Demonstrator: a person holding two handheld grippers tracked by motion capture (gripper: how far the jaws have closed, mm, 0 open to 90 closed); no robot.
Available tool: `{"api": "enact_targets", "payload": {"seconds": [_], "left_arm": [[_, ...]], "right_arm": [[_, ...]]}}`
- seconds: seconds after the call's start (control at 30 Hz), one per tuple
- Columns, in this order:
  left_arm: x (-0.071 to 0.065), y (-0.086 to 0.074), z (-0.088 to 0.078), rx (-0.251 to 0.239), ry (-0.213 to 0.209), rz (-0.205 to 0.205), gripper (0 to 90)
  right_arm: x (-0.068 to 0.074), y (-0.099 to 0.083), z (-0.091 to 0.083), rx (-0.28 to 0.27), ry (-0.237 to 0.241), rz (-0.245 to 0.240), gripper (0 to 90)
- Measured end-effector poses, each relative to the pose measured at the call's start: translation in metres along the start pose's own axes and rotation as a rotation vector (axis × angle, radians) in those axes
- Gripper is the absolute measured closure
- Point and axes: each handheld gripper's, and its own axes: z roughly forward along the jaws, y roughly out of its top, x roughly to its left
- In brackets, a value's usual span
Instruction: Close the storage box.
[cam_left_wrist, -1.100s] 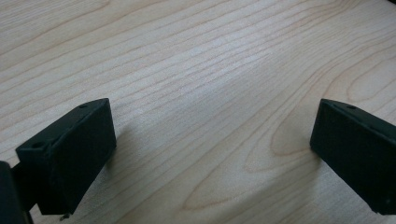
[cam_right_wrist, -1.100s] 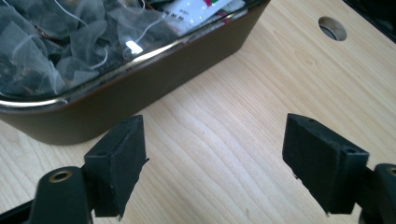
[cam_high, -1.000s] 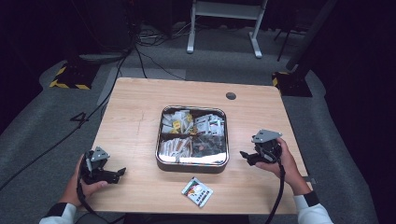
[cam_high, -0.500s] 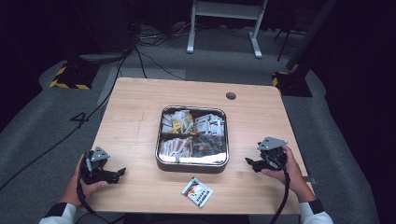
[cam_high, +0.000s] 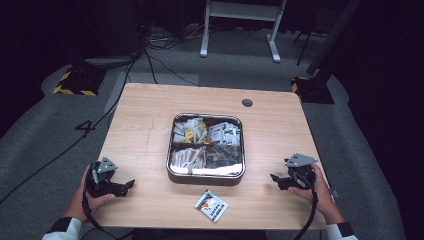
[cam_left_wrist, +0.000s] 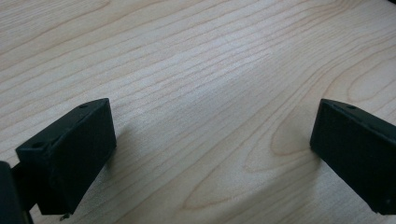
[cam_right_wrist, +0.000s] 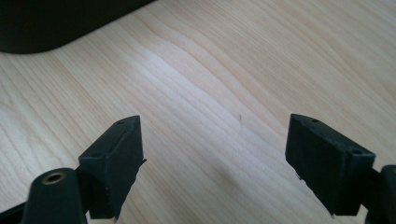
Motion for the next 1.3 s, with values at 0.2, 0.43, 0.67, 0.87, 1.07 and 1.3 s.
{"api": "enact_targets", "payload": {"seconds": [0.2,0.43,0.67,0.87,1.07,1.3], "left_arm": [[0.0,0.0,0.0,0.0,0.001,-0.002,0.5],[0.0,0.0,0.0,0.0,0.001,-0.005,0.4],[0.0,0.0,0.0,0.0,0.001,-0.005,0.4],[0.0,0.0,0.0,0.001,0.0,-0.004,0.4],[0.0,0.0,0.0,0.0,0.001,-0.003,0.4],[0.0,0.0,0.0,-0.001,0.002,-0.004,0.3]], "right_arm": [[-0.005,-0.012,-0.001,0.007,-0.016,0.023,19.1],[-0.007,-0.025,-0.006,-0.009,-0.023,0.061,18.7],[-0.012,-0.043,-0.012,-0.03,-0.012,0.14,18.7],[-0.015,-0.056,-0.016,-0.044,-0.011,0.201,18.8],[-0.017,-0.069,-0.014,-0.07,0.0,0.265,18.3],[-0.017,-0.069,-0.014,-0.064,-0.009,0.272,16.8]]}}
